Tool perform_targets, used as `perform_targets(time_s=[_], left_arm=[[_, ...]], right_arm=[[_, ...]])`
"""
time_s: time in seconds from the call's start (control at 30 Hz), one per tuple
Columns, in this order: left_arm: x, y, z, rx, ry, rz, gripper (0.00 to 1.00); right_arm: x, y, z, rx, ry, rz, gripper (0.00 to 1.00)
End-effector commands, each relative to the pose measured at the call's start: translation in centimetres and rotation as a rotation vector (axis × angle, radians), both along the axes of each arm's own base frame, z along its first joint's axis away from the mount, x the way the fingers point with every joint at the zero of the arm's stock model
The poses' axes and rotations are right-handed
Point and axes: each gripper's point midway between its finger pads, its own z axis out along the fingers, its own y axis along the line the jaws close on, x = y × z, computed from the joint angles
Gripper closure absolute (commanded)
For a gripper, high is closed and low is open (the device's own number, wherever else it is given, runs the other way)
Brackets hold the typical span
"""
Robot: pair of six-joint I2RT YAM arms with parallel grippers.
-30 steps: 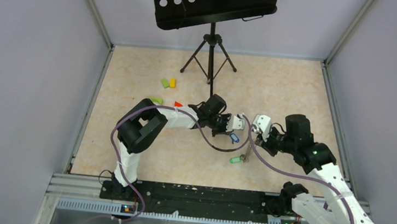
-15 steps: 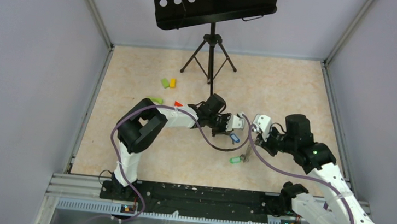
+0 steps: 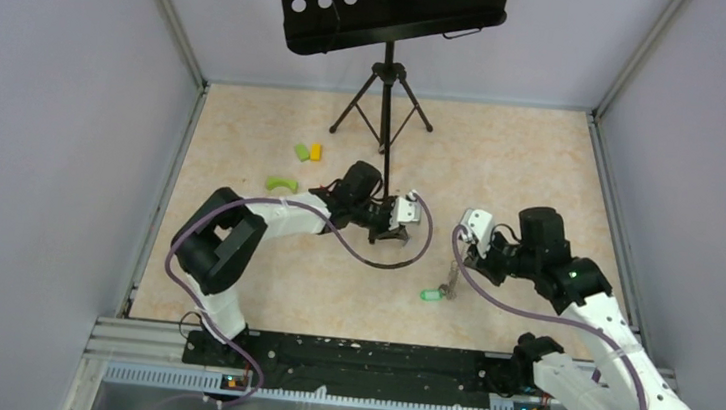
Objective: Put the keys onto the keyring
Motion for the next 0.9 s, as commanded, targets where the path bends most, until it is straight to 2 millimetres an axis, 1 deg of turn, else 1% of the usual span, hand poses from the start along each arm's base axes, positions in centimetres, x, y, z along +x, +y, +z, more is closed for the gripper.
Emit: perform_targets(time_s=[0.0,0.2,0.4,0.57,0.77,0.87], left_arm=[[-1.3,0.1,3.0,-0.111,-0.028,-0.077,1.00],[-3.0,1.2,4.6,-0.156,-0.033,-0.109,1.00],[-3.7,1.9,7.0,-0.189,-0.048,-0.076,1.00],[-4.5,2.7,9.0,-0.251,-0.054,-0.059,1.00],[-4.7,3.1,11.6,-0.292,-0.039,-0.061,1.00],[-4.6,3.0,12.5,-0.284,-0.027,-0.057,1.00]], right_arm=[[0.6,1.2,2.2,0.047,-0.035,0.059,1.00],[1.0,2.9,3.2,0.097,-0.016,0.141,1.00],[2.2,4.2,4.2,0.133,-0.027,0.188,1.00],[2.8,5.5,5.0,0.191,-0.032,0.223,1.00],[3.2,7.1,6.5,0.257,-0.026,0.276,1.00],[3.1,8.5,6.5,0.266,-0.003,0.322,1.00]])
